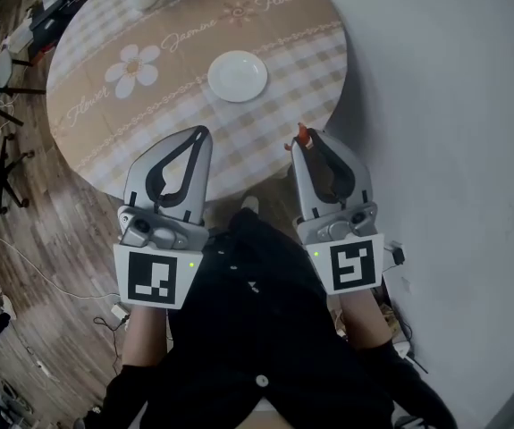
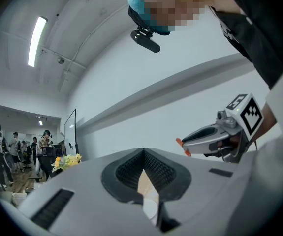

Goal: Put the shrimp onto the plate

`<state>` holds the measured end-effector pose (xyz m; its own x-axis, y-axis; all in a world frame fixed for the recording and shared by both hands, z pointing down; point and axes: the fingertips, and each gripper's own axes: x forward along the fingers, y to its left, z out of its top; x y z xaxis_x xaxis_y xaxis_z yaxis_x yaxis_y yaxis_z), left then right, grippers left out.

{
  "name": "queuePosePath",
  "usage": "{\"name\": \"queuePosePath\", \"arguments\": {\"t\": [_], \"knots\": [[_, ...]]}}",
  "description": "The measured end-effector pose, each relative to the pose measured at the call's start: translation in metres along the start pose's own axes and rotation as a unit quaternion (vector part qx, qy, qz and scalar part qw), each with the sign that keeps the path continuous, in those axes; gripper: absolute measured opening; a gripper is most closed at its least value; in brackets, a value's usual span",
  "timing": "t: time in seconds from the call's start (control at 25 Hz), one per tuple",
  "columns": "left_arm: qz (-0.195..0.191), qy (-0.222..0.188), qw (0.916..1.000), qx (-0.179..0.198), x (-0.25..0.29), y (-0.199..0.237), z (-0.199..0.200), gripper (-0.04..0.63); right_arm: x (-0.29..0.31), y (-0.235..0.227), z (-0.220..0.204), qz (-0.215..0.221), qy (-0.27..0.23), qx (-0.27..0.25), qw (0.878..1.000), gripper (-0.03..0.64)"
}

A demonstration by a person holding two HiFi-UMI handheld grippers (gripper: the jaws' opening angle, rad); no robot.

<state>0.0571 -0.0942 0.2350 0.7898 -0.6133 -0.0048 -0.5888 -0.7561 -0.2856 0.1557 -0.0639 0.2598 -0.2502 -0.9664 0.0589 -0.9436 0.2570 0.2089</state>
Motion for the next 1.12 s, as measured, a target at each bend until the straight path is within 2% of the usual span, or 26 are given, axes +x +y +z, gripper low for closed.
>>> {"name": "queuePosePath", "arguments": {"t": [0.36,0.76,1.12], "knots": [[0.031,0.007,0.9995,0.004,0.011,0.003,0.003,0.002,0.007,-0.014,-0.006,0.021,-0.007,0.006,1.000,0.046],[0.020,0.009,0.9998,0.005,0.015,0.004,0.004,0.002,0.010,-0.015,-0.005,0.016,-0.007,0.012,1.000,0.046],[0.007,0.005,0.9999,0.008,0.022,0.024,0.002,0.002,0.030,-0.013,-0.002,0.008,0.001,0.011,1.000,0.046]]}}
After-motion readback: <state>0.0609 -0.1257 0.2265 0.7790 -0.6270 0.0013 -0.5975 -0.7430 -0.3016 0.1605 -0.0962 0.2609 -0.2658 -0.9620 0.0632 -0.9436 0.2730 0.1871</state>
